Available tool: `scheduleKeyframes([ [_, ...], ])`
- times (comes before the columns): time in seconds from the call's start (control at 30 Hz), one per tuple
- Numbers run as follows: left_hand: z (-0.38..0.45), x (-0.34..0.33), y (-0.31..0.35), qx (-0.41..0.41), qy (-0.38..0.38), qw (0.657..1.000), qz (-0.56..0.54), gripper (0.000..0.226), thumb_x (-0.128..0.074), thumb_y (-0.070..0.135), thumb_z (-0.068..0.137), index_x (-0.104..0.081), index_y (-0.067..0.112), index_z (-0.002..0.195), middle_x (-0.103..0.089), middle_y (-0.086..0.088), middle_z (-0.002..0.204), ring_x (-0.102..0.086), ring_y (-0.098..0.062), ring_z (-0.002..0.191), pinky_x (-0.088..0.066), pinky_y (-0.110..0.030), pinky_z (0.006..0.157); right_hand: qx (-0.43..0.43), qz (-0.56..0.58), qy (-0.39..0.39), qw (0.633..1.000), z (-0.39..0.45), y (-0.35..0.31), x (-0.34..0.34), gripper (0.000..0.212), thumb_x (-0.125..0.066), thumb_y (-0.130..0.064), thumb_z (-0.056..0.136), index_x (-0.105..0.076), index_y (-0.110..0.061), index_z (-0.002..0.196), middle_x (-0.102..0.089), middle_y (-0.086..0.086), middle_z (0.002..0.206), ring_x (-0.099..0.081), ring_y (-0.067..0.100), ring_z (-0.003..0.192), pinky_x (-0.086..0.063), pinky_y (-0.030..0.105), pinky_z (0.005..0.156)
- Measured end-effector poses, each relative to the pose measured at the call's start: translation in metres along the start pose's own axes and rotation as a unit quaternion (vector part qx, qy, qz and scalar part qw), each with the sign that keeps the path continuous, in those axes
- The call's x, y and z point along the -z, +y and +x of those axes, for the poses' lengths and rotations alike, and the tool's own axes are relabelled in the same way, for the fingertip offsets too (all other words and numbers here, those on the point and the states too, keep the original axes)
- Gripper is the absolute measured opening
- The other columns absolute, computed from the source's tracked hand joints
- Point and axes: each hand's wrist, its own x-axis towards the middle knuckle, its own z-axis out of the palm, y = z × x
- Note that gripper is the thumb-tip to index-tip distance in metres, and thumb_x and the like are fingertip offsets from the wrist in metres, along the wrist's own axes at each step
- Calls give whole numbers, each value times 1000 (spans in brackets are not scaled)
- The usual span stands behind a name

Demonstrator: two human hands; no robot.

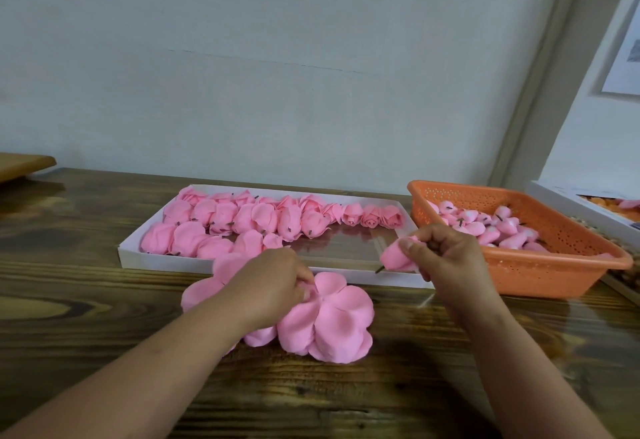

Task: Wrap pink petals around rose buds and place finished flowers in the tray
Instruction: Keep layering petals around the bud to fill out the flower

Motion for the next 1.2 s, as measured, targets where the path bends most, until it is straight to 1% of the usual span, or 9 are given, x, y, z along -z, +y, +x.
scheduleKeyframes([
  [0.07, 3, -3, 1, 16, -2, 1000, 14, 35, -59, 20, 91, -53, 17, 57, -50, -10, 70, -47, -23, 70, -35, -31, 62, 3, -4, -1, 1000, -1, 1, 0, 12, -64, 3, 84, -62, 0, 72, -57, -14, 47, -50, -4, 44, -37, 8, 44],
  [0.2, 7, -6, 4, 33, 27, 997, 64, 18, -61, 20, 89, -61, 18, 71, -52, 2, 69, -48, -18, 69, -38, -30, 62, 15, -3, -3, 1000, -3, 2, 0, 16, -64, 3, 84, -63, -6, 71, -58, -13, 48, -51, -3, 45, -38, 7, 46],
  [0.5, -1, 0, 6, 18, 81, 993, 80, 30, -57, 10, 82, -44, 23, 59, -47, 5, 68, -43, -15, 65, -32, -28, 55, 29, -13, -19, 999, -6, 1, -1, 11, -65, 0, 84, -66, -3, 73, -60, -12, 52, -51, -3, 47, -38, 8, 47],
  [0.67, -6, 20, 9, -10, 61, 997, -54, 14, -62, 12, 78, -55, 19, 69, -64, 3, 78, -56, -10, 73, -44, -26, 68, 32, 1, -13, 999, -6, -1, -1, 16, -64, 1, 84, -65, -8, 71, -61, -13, 52, -52, -4, 47, -38, 8, 48],
  [0.73, -4, 24, 11, 8, 46, 994, -96, 16, -63, 11, 77, -54, 21, 70, -60, 5, 72, -51, -3, 64, -41, -22, 61, 31, 1, -14, 999, -6, 0, -1, 16, -65, 0, 84, -65, -10, 71, -61, -13, 53, -52, -4, 48, -39, 8, 48],
  [0.83, -2, 24, 11, 68, 9, 988, -140, 12, -68, 13, 81, -61, 22, 82, -64, 3, 87, -60, -13, 80, -48, -27, 72, 31, -2, -15, 999, -7, -1, -1, 19, -65, -1, 84, -65, -14, 69, -59, -15, 52, -51, -4, 48, -38, 7, 47],
  [1.0, -3, 22, 15, 121, -16, 967, -226, 9, -74, 15, 79, -70, 17, 72, -65, 4, 69, -57, -9, 63, -45, -20, 58, 27, 35, -14, 999, -8, -4, -3, 17, -65, 0, 83, -65, -12, 70, -62, -8, 57, -50, 0, 48, -40, 13, 47],
  [1.1, -2, 18, 20, 159, -11, 942, -294, 17, -68, 11, 84, -64, 16, 69, -61, -3, 69, -54, -15, 64, -42, -20, 61, 24, 126, -28, 991, -11, -11, -6, 7, -65, -6, 79, -65, -7, 73, -65, 1, 64, -49, 7, 49, -40, 18, 44],
  [1.2, -3, 12, 25, 199, -15, 884, -422, 19, -63, 8, 89, -59, 12, 70, -56, -9, 72, -51, -21, 68, -40, -27, 61, 9, 177, -70, 982, -15, -15, -13, 6, -65, -15, 71, -65, -9, 70, -65, 4, 63, -50, 12, 51, -39, 18, 43],
])
